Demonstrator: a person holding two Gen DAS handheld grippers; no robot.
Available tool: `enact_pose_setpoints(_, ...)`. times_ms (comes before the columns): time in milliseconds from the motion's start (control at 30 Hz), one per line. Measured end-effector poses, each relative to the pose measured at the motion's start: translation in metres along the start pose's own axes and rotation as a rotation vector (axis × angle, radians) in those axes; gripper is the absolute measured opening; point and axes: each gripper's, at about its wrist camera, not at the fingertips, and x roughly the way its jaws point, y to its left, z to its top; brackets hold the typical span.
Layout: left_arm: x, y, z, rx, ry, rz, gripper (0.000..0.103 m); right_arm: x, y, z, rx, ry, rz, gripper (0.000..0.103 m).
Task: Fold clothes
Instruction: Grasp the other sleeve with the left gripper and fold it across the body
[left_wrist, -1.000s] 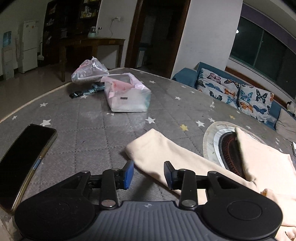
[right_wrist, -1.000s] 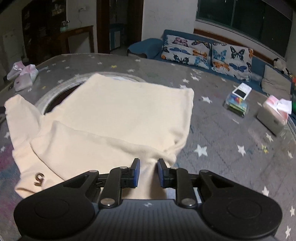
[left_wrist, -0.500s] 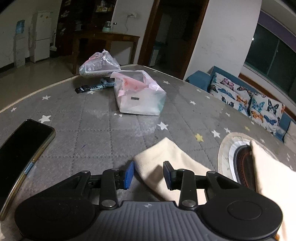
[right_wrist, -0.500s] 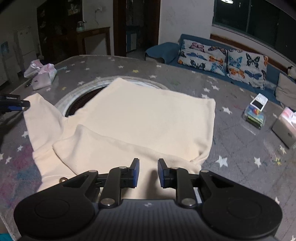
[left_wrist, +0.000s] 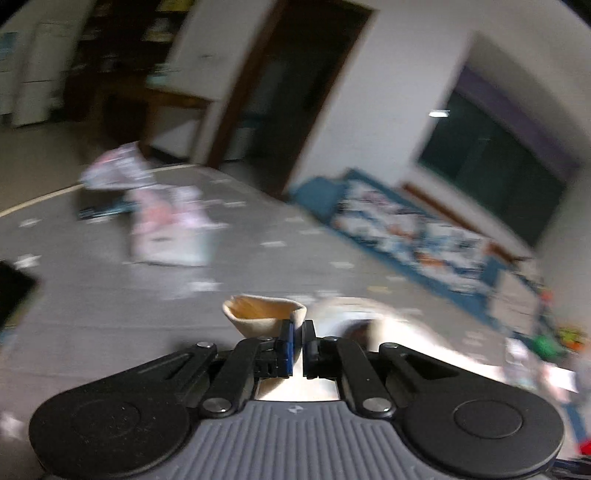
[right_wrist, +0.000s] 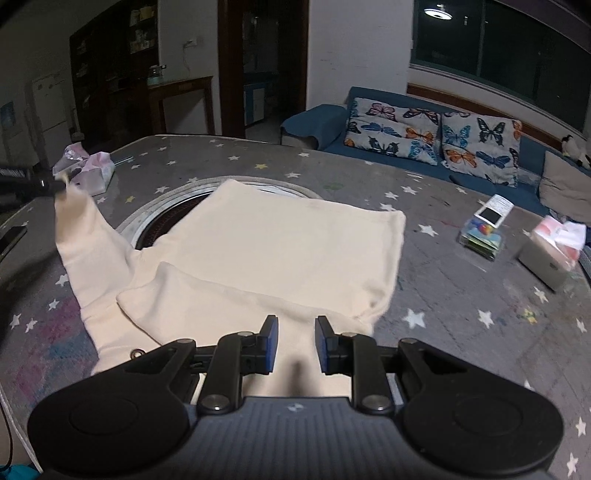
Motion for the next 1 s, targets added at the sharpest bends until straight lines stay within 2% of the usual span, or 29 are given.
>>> enact_pose_setpoints(167, -0.008, -0.074, -0.011, 0.102, 0.034, -0.228, 0.004, -0.012, -0.013, -0.010, 0.041, -0.019, -0.010, 0.021)
enact_pose_setpoints(333, 0.004, -0.135, -0.038, 0.181, 0.100, -0.355, 0.004, -0.020, -0.029, -0.021, 0.082, -0.027, -0.025, 0.021)
enact_pose_setpoints(467, 0.023, -0.169, -0.068, 0.229, 0.171, -0.407, 0.004, -0.020, -0.039, -0.027, 0.109, -0.022, -0.035, 0.021)
enact_pose_setpoints(600, 0.043, -0.190, -0.101, 0.288, 0.266, -0.422, 0.005, -0.021, -0.048, -0.034, 0.135, -0.017, -0.045, 0.021)
enact_pose_setpoints(667, 0.049, -0.193, -0.115, 0.307, 0.313, -0.439, 0.012, -0.021, -0.052, -0.035, 0.144, -0.019, -0.052, 0.021)
enact_pose_setpoints(767, 0.052, -0.193, -0.127, 0.338, 0.374, -0.467, 0.016, -0.021, -0.055, -0.032, 0.151, -0.026, -0.057, 0.021)
enact_pose_setpoints(800, 0.051, -0.191, -0.127, 0.354, 0.378, -0.473, 0.016, -0.021, -0.055, -0.029, 0.146, -0.031, -0.055, 0.021)
enact_pose_setpoints(867, 0.047, -0.183, -0.120, 0.366, 0.376, -0.478, 0.025, -0.020, -0.053, -0.026, 0.138, -0.038, -0.048, 0.021)
enact_pose_setpoints(1000, 0.045, -0.162, -0.098, 0.390, 0.328, -0.446, 0.026, -0.013, -0.041, -0.014, 0.102, -0.046, -0.017, 0.021)
